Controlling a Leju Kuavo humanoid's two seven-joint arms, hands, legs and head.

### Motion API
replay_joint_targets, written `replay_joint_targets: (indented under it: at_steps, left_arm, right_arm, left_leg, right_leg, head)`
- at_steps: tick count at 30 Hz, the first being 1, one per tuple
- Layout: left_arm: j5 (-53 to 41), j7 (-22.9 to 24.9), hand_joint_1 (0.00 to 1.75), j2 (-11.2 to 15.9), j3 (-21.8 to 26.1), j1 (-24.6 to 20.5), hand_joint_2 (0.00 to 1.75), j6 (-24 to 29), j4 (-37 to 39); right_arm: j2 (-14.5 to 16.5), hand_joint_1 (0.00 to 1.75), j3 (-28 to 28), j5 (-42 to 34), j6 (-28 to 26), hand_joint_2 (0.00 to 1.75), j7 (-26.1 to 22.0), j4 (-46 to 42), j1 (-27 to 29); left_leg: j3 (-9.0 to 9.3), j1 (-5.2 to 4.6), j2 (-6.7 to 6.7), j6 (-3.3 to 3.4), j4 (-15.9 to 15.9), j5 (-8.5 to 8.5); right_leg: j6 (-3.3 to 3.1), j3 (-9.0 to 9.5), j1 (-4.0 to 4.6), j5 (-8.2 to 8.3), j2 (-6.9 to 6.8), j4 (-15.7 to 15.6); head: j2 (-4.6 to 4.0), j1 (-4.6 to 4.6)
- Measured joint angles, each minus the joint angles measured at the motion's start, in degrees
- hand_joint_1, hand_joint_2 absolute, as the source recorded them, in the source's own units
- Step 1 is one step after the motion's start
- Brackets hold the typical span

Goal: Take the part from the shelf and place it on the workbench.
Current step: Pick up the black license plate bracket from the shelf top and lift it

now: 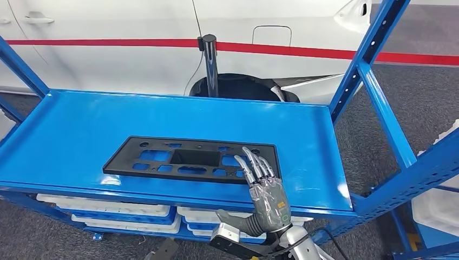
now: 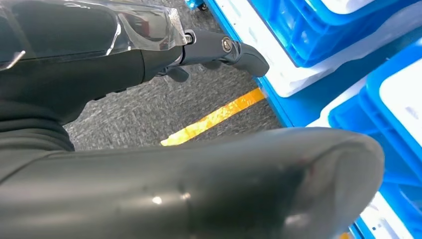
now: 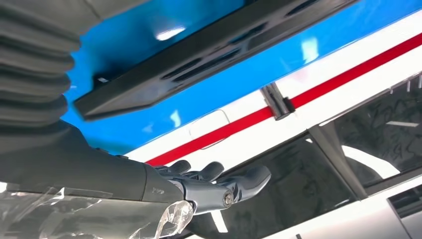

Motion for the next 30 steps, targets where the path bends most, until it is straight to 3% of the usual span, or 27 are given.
replay_joint_targets:
  at_steps: [2, 4, 7, 8, 9, 10, 12, 14, 17, 19, 20, 22, 23, 24, 25, 26, 28, 30]
  left_arm:
    - [0.26, 0.01, 0.0, 0.01, -0.11, -0.05, 0.0, -0.01, 0.0]
    - [0.37, 0.0, 0.0, 0.05, -0.15, -0.17, 0.0, -0.01, 0.0]
    - [0.45, 0.0, 0.0, 0.14, -0.26, -0.31, 0.0, -0.01, 0.0]
    - [0.54, 0.0, 0.0, 0.16, -0.3, -0.31, 0.0, -0.01, 0.0]
    - [0.7, 0.0, 0.0, 0.21, -0.33, -0.31, 0.0, -0.01, 0.0]
    - [0.89, 0.0, 0.0, 0.25, -0.38, -0.31, 0.0, -0.01, 0.0]
    - [1.29, 0.01, 0.0, 0.31, -0.58, -0.39, 0.0, -0.01, 0.0]
    - [1.74, 0.01, 0.0, 0.4, -0.94, -0.69, 0.0, 0.0, -0.02]
    - [2.52, 0.01, 0.0, 0.61, -1.48, -1.2, 0.0, 0.02, -0.05]
    - [3.05, 0.01, 0.0, 0.79, -1.75, -1.39, 0.0, 0.07, -0.1]
    - [3.31, 0.02, 0.0, 0.91, -1.94, -1.48, 0.0, 0.1, -0.13]
    - [3.68, 0.05, 0.0, 1.17, -2.46, -1.61, 0.0, 0.14, -0.15]
    - [3.84, 0.07, 0.0, 1.31, -2.71, -1.63, 0.0, 0.15, -0.15]
    - [4.0, 0.1, 0.0, 1.43, -2.92, -1.64, 0.0, 0.15, -0.15]
    - [4.16, 0.11, 0.0, 1.53, -3.1, -1.66, 0.0, 0.16, -0.15]
    - [4.3, 0.14, 0.0, 1.63, -3.29, -1.69, 0.0, 0.17, -0.16]
    - [4.51, 0.18, 0.0, 1.94, -3.77, -1.81, 0.0, 0.19, -0.24]
    - [4.7, 0.22, 0.0, 2.19, -4.25, -1.96, 0.0, 0.2, -0.32]
  right_arm:
    - [0.04, 0.0, 0.0, -0.01, -0.07, 1.75, -0.08, -0.01, -0.07]
    - [0.05, 0.0, 0.0, -0.03, -0.08, 1.75, -0.1, -0.01, -0.18]
    - [0.07, 0.0, 0.01, -0.04, -0.09, 1.75, -0.14, 0.09, -0.22]
    - [0.08, 0.0, 0.01, -0.06, -0.09, 1.75, -0.15, 0.16, -0.21]
    - [0.09, 0.0, 0.02, -0.08, -0.09, 1.75, -0.2, 0.23, -0.21]
    - [0.1, 0.0, 0.02, -0.12, -0.09, 1.75, -0.26, 0.28, -0.23]
    - [0.15, 0.0, 0.02, -0.31, -0.1, 1.75, -0.5, 0.3, -0.39]
    - [0.38, 0.0, 0.03, -0.66, -0.11, 1.75, -0.83, 0.33, -0.83]
    - [0.93, 0.0, 0.07, -1.48, 0.06, 1.75, -1.42, 0.5, -1.44]
    - [1.28, 0.0, 0.13, -2.36, 0.74, 1.75, -1.84, 0.59, -1.94]
    - [1.45, 0.0, 0.16, -2.86, 1.25, 1.75, -2.07, 0.63, -2.23]
    - [1.73, 0.0, 0.39, -3.6, 2.23, 1.75, -2.48, 0.77, -2.59]
    - [1.85, 0.0, 0.61, -3.89, 2.66, 1.75, -2.67, 0.88, -2.67]
    - [1.95, 0.0, 0.87, -4.13, 3.02, 1.75, -2.83, 1.02, -2.73]
    - [2.04, 0.0, 1.13, -4.39, 3.31, 1.75, -2.97, 1.16, -2.82]
    - [2.14, 0.0, 1.32, -4.65, 3.57, 1.75, -3.07, 1.29, -2.95]
    - [2.38, 0.0, 1.58, -5.16, 4.12, 1.75, -3.25, 1.52, -3.3]
    - [2.52, 0.0, 1.8, -5.65, 4.72, 1.75, -3.43, 1.73, -3.51]
  left_leg:
    - [0.15, -0.06, -0.02, 0.67, -0.22, 0.06]
    - [0.48, 0.11, -0.02, 1.41, -0.5, 0.12]
    - [0.86, 0.25, -0.01, 2.05, -0.61, -0.09]
    - [0.91, 0.24, -0.04, 2.1, -0.6, -0.15]
    - [1.0, 0.23, -0.09, 2.11, -0.6, -0.24]
    - [1.18, 0.24, -0.17, 2.04, -0.59, -0.35]
    - [1.71, 0.26, -0.28, 1.73, -0.59, -0.69]
    - [1.96, 0.01, -0.26, 1.19, -0.53, -1.04]
    - [1.97, -0.08, -0.2, 0.33, -0.64, -1.17]
    - [1.25, 0.13, -0.15, -0.28, 0.91, -2.29]
    - [0.06, 0.18, -0.12, -0.55, 3.51, -3.73]
    - [-3.82, 0.21, -0.07, -0.94, 11.72, -7.42]
    - [-5.71, 0.2, -0.07, -1.02, 15.44, -8.63]
    - [-6.81, 0.18, -0.07, -0.96, 17.3, -8.82]
    - [-6.77, 0.13, -0.07, -0.79, 16.75, -7.87]
    - [-5.52, 0.03, -0.06, -0.48, 13.68, -5.94]
    - [-1.5, -0.4, 0.0, 0.51, 4.71, -1.82]
    - [0.65, -0.84, 0.11, 1.15, -0.21, -0.28]
  right_leg:
    - [0.52, 0.07, -0.06, -0.25, 0.0, -0.07]
    - [1.07, -0.63, -0.23, -1.69, -0.13, 2.01]
    - [1.63, -6.04, -0.41, -6.79, -0.25, 13.25]
    - [1.73, -7.95, -0.46, -7.75, -0.25, 16.62]
    - [1.78, -8.92, -0.5, -7.51, -0.26, 17.9]
    - [1.76, -8.65, -0.53, -6.1, -0.27, 16.69]
    - [1.57, -5.22, -0.58, -1.51, -0.31, 8.54]
    - [1.17, -2.29, -0.45, 1.04, -0.29, 1.9]
    - [0.27, -1.87, -0.16, 1.21, -0.24, 0.57]
    - [-0.46, -1.8, -0.23, 1.35, -0.31, 0.38]
    - [-0.79, -1.77, -0.33, 1.43, -0.35, 0.3]
    - [-1.2, -1.76, -0.28, 1.37, -0.37, 0.31]
    - [-1.29, -1.75, -0.2, 1.33, -0.35, 0.32]
    - [-1.36, -1.69, -0.1, 1.27, -0.32, 0.33]
    - [-1.42, -1.58, 0.02, 1.21, -0.29, 0.33]
    - [-1.45, -1.41, 0.14, 1.14, -0.25, 0.33]
    - [-1.38, -1.14, 0.43, 0.94, -0.22, 0.36]
    - [-1.09, -1.15, 0.57, 0.76, -0.25, 0.39]
  head:
    - [0.01, 0.03]
    - [0.0, 0.09]
    - [0.0, 0.15]
    - [0.0, 0.15]
    - [0.0, 0.16]
    - [0.0, 0.16]
    - [0.0, 0.17]
    - [-0.01, 0.16]
    - [-0.01, 0.15]
    - [0.0, 0.11]
    - [0.0, 0.07]
    - [0.0, -0.01]
    - [0.0, -0.02]
    - [0.0, -0.02]
    - [0.0, -0.03]
    - [0.0, -0.03]
    - [-0.01, -0.03]
    - [-0.01, -0.02]
